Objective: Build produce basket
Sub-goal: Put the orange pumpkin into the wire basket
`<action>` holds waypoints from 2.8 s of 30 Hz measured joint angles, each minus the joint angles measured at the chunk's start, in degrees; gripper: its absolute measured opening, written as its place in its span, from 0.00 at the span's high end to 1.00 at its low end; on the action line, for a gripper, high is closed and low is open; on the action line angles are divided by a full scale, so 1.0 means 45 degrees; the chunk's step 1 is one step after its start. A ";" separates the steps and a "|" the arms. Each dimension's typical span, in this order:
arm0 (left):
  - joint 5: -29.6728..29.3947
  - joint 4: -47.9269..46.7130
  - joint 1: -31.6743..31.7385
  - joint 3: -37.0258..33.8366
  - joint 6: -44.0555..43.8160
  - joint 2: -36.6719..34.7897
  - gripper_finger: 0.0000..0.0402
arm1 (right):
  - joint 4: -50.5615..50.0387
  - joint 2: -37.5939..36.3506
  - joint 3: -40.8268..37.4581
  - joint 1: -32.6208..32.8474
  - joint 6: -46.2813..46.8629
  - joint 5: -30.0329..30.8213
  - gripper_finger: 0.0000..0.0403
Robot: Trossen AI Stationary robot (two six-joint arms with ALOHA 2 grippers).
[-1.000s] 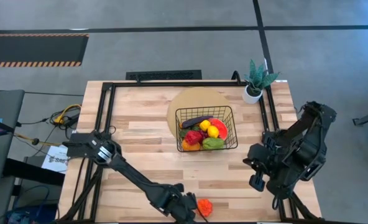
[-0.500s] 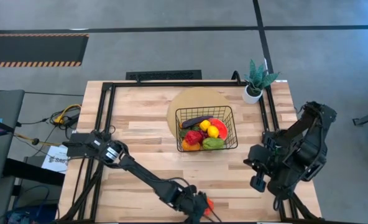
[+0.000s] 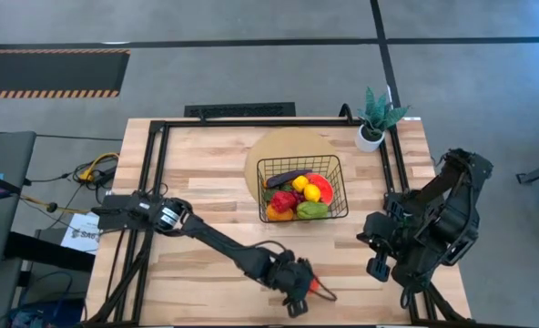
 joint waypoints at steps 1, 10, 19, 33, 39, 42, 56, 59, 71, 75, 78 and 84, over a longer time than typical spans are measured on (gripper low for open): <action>-0.0101 -0.0155 0.0133 0.0007 0.0003 -0.0016 1.00 | 0.0000 0.0000 0.0000 0.0000 -0.0016 0.0000 0.98; -0.0450 -0.0574 0.1320 0.0019 0.0534 -0.0036 1.00 | 0.0000 0.0000 0.0000 0.0000 -0.0083 -0.0120 0.99; -0.0238 -0.0962 0.1694 0.0334 0.1580 -0.0009 1.00 | 0.0000 0.0000 0.0000 0.0000 -0.0078 -0.0390 0.98; -0.1522 -0.6390 0.0982 0.3896 0.3591 -0.0117 1.00 | 0.0024 0.0006 0.0000 -0.0122 0.1344 -0.2342 0.97; -0.1669 -0.6688 0.0976 0.3895 0.4117 -0.0119 1.00 | -0.0017 0.0835 -0.0005 0.0006 0.2703 -0.4290 0.97; -0.1603 -0.6888 0.0972 0.3905 0.4648 -0.0123 1.00 | 0.0000 0.1716 -0.0005 0.0487 0.3715 -0.4328 0.98; -0.0589 -0.7575 0.0966 0.3905 0.7262 -0.0123 1.00 | 0.0705 0.6852 -0.0018 0.2582 1.4501 0.0790 0.98; -0.0111 -0.7599 0.0966 0.3905 0.8021 -0.0123 1.00 | 0.1937 0.7358 -0.0005 0.2589 1.4444 0.1108 0.99; -0.0753 -1.2079 -0.0096 0.3698 0.7954 -0.0145 1.00 | 0.1370 0.8090 -0.0010 0.1972 1.4308 0.1021 0.98; -0.1026 -1.3084 -0.0700 0.3691 0.7179 -0.0147 1.00 | 0.0482 0.8005 -0.0005 0.1581 1.4024 0.1017 0.97; -0.1334 -1.3605 -0.1098 0.3701 0.6326 -0.0317 1.00 | 0.0102 0.7877 -0.0009 0.1244 1.3773 0.0981 0.95; -0.2781 -1.3576 -0.1400 0.3769 0.3934 -0.2919 1.00 | 0.0208 0.7272 -0.0015 0.0528 1.1552 0.0927 0.95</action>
